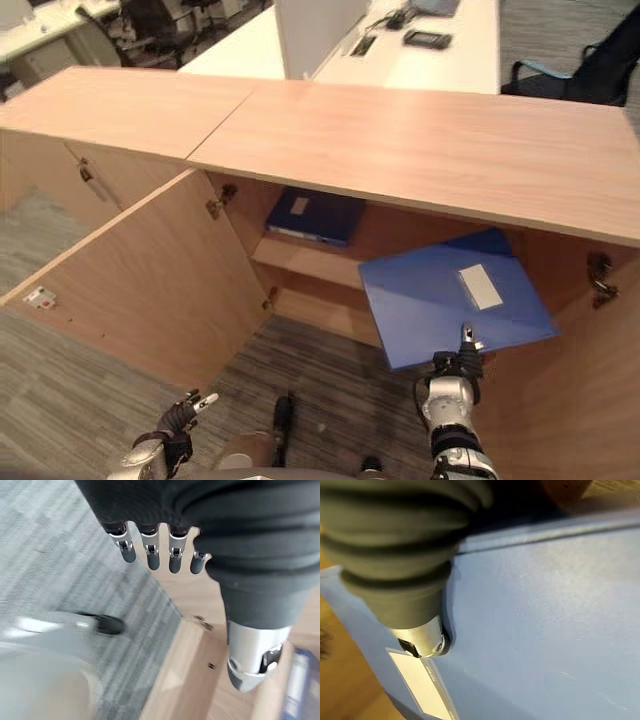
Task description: Put the empty folder in the office cabinet
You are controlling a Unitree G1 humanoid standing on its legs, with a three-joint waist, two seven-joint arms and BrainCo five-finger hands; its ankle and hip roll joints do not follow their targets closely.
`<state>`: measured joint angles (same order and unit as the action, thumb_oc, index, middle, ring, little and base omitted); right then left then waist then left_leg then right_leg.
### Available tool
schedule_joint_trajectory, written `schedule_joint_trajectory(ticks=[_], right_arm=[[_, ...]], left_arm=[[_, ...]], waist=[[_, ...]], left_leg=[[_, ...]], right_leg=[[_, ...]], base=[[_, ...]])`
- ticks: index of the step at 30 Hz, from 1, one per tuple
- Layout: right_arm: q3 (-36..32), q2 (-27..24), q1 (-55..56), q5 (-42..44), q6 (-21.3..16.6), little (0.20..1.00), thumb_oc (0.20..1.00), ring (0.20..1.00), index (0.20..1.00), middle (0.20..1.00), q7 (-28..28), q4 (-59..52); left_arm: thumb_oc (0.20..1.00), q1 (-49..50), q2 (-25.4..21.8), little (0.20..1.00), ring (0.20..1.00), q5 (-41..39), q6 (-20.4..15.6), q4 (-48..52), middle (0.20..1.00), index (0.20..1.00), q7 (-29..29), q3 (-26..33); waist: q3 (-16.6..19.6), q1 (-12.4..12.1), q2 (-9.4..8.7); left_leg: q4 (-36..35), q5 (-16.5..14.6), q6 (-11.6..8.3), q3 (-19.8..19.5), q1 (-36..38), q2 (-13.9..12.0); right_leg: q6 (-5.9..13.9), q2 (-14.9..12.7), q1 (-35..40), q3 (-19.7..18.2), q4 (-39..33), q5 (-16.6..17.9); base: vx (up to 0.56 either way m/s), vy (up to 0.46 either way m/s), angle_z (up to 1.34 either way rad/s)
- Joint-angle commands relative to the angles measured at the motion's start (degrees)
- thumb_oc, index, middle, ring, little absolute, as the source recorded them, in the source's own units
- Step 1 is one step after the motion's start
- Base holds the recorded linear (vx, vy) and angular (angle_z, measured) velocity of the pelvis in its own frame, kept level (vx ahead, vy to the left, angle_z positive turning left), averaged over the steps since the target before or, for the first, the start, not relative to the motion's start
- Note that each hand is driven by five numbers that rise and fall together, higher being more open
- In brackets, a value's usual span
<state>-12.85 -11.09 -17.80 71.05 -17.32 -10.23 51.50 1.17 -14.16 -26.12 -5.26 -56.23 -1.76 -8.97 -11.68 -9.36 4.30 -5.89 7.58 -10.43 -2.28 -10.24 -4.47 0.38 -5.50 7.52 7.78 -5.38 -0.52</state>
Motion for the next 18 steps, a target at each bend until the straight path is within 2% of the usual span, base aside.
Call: schedule_joint_trajectory(ticks=[1, 3, 4, 5, 7, 9, 10, 12, 15, 16, 18], right_arm=[[2.5, -0.3, -8.0, 1.5, -2.8, 0.2, 0.2, 0.2, 0.2, 0.2, 0.9, -0.6], [2.2, 0.0, -8.6, 1.4, -2.8, 0.2, 0.2, 0.2, 0.2, 0.2, 0.8, 0.5], [2.0, -0.3, -10.3, 1.9, -3.1, 0.2, 0.2, 0.2, 0.2, 0.2, 0.4, 1.9], [2.0, -0.2, -11.1, 2.0, -2.9, 0.2, 0.2, 0.2, 0.2, 0.2, 0.1, 2.3], [1.7, 0.1, -11.8, 2.2, -2.9, 0.2, 0.2, 0.2, 0.2, 0.2, 0.2, 2.9], [1.6, 0.8, -13.4, 2.3, -2.8, 0.2, 0.2, 0.2, 0.2, 0.2, 0.1, 3.6], [1.7, 1.3, -14.6, 2.3, -2.7, 0.2, 0.2, 0.2, 0.2, 0.2, 0.1, 3.7], [2.1, 1.5, -15.4, 2.6, -2.4, 0.2, 0.2, 0.2, 0.2, 0.2, 0.3, 4.0], [2.7, 2.0, -17.7, 2.2, -2.0, 0.2, 0.2, 0.2, 0.2, 0.2, 0.4, 3.4], [2.8, 2.3, -18.0, 2.1, -1.8, 0.2, 0.2, 0.2, 0.2, 0.2, 0.6, 3.3], [2.9, 3.3, -18.2, 1.7, -1.6, 0.2, 0.2, 0.2, 0.2, 0.2, 0.6, 3.5]], left_arm=[[1.0, 0.6, -1.7, 1.0, 1.0, -1.2, -2.4, 1.7, 1.0, 1.0, 0.9, 0.3], [1.0, 0.8, -1.9, 1.0, 1.0, -1.2, -2.5, 1.2, 1.0, 1.0, 1.1, 0.3], [1.0, 0.5, -2.3, 1.0, 1.0, -1.2, -2.4, 0.4, 1.0, 1.0, 0.9, -0.2], [1.0, 0.5, -2.5, 1.0, 1.0, -1.0, -2.5, 0.2, 1.0, 1.0, 1.0, -0.1], [1.0, 0.5, -2.8, 1.0, 1.0, -0.8, -2.6, 0.0, 1.0, 1.0, 1.1, -0.1], [1.0, 0.3, -3.5, 1.0, 1.0, -0.2, -2.6, 0.0, 1.0, 1.0, 1.2, -0.3], [1.0, -0.4, -4.2, 1.0, 1.0, 0.6, -2.5, -0.5, 1.0, 1.0, 1.4, -0.7], [1.0, -1.2, -4.8, 1.0, 1.0, 0.2, -2.6, -0.5, 1.0, 1.0, 1.6, -0.6], [1.0, -2.2, -5.5, 1.0, 1.0, -0.8, -2.8, -0.1, 1.0, 1.0, 2.2, -0.5], [1.0, -2.4, -5.8, 1.0, 1.0, -0.8, -2.9, 0.0, 1.0, 1.0, 2.4, -0.4], [1.0, -2.4, -6.0, 1.0, 1.0, -1.0, -3.0, 0.0, 1.0, 1.0, 2.7, 0.1]], waist=[[1.7, -4.8, -1.91], [2.3, -5.2, -2.08], [2.7, -5.5, -3.09], [3.0, -6.0, -3.85], [3.4, -6.6, -4.92], [3.9, -7.3, -6.43], [3.9, -7.5, -7.36], [3.4, -6.8, -8.18], [1.8, -5.0, -5.85], [1.6, -4.6, -4.77], [1.3, -4.0, -3.19]], left_leg=[[2.5, 2.9, 1.38, 1.1, -8.9, 0.1], [2.4, 4.1, 1.64, 0.6, -8.2, -0.2], [2.9, 6.2, 1.75, 2.2, -8.0, -0.5], [3.8, 6.5, 2.17, 3.4, -8.3, -0.6], [5.3, 5.9, 2.72, 4.4, -9.1, -0.3], [7.6, 3.9, 4.15, 6.4, -9.7, 0.0], [8.7, 2.1, 5.49, 7.5, -9.6, 0.4], [8.7, 0.0, 6.83, 8.0, -8.5, 1.7], [7.9, -1.5, 8.75, 8.0, -6.0, 1.0], [7.6, -1.9, 9.31, 7.9, -5.1, 0.5], [6.3, -2.7, 9.73, 7.8, -2.1, -0.6]], right_leg=[[3.95, 3.3, 11.1, -3.7, 0.4, -13.4], [4.01, 3.4, 11.5, -4.4, 0.4, -13.8], [4.48, 2.5, 12.2, -4.7, 0.4, -14.4], [5.0, 1.7, 12.3, -4.3, 0.4, -14.4], [5.5, 0.6, 12.1, -4.5, 0.4, -14.1], [7.1, -1.3, 10.7, -4.2, 3.4, -13.4], [8.71, -2.4, 8.0, -4.1, 7.9, -11.9], [10.94, -2.8, 4.4, -3.9, 14.7, -8.3], [13.65, -1.6, -4.5, -2.8, 27.0, 0.1], [14.55, -1.0, -6.3, -2.0, 30.1, 1.2], [14.62, -1.1, -9.8, 0.3, 33.2, 2.5]], base=[[0.45, 0.153, -1.23], [0.34, 0.157, -0.97], [0.29, 0.181, -0.37], [0.38, 0.244, 0.09], [0.18, 0.117, 0.11], [0.24, 0.182, -0.68], [0.28, 0.217, -0.63], [0.22, 0.202, -0.38], [0.1, 0.203, 0.0], [0.13, 0.151, 0.16], [0.18, 0.106, 0.08]])
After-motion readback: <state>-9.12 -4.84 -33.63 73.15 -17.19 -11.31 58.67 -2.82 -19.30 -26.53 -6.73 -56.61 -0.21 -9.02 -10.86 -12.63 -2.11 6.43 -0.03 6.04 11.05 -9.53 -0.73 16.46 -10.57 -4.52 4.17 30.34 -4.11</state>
